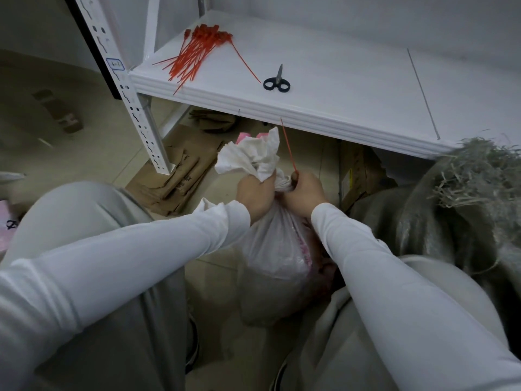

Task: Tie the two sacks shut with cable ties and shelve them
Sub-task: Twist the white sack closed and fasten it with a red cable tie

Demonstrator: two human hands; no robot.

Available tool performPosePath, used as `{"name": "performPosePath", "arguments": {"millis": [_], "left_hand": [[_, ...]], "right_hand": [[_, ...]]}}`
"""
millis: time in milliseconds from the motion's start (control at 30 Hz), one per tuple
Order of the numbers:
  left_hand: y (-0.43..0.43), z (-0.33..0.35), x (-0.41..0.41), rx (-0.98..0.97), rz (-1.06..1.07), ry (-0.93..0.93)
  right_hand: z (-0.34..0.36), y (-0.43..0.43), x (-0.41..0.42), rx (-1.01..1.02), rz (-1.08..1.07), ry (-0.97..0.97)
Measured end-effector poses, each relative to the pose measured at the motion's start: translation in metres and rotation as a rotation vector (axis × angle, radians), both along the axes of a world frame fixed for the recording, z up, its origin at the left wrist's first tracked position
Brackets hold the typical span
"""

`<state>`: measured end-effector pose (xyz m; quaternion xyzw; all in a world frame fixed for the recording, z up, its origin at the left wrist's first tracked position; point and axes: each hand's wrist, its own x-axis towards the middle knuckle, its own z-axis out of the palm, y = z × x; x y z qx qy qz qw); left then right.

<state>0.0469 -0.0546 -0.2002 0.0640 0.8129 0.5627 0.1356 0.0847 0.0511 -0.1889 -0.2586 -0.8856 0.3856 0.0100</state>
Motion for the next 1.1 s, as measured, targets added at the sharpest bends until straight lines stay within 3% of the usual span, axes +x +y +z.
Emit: {"name": "performPosePath", "arguments": {"millis": [100, 200, 400, 500, 600, 767, 933, 1000, 1100], "left_hand": [[-0.008, 0.005, -0.003, -0.101, -0.157, 0.388], [-0.014, 0.001, -0.010, -0.199, -0.308, 0.526], [-0.028, 0.002, -0.019, -0.404, -0.511, 0.757], [-0.027, 0.001, -0.022, -0.423, -0.532, 0.753], [-0.022, -0.005, -0.025, -0.351, -0.458, 0.677], [-0.011, -0.010, -0.036, -0.505, -0.252, 0.535], [-0.010, -0.018, -0.041, -0.542, -0.141, 0.414], [-0.011, -0.021, -0.038, -0.503, -0.124, 0.369], [-0.014, -0.017, -0.027, -0.389, -0.109, 0.362]], "right_hand": [[-0.022, 0.013, -0.008, -0.126, 0.013, 0.046], [-0.037, 0.022, -0.017, -0.193, 0.064, 0.064], [0.001, 0.005, -0.004, -0.227, 0.182, 0.027], [0.008, 0.005, -0.001, -0.170, 0.244, -0.028], [0.004, 0.002, -0.002, -0.080, 0.158, -0.039], [0.005, -0.002, 0.001, 0.328, -0.091, -0.076], [0.013, -0.012, 0.009, 0.068, -0.036, -0.196], [0.007, -0.018, 0.013, 0.084, 0.032, -0.231], [-0.004, -0.018, 0.016, 0.146, 0.040, -0.132]]}}
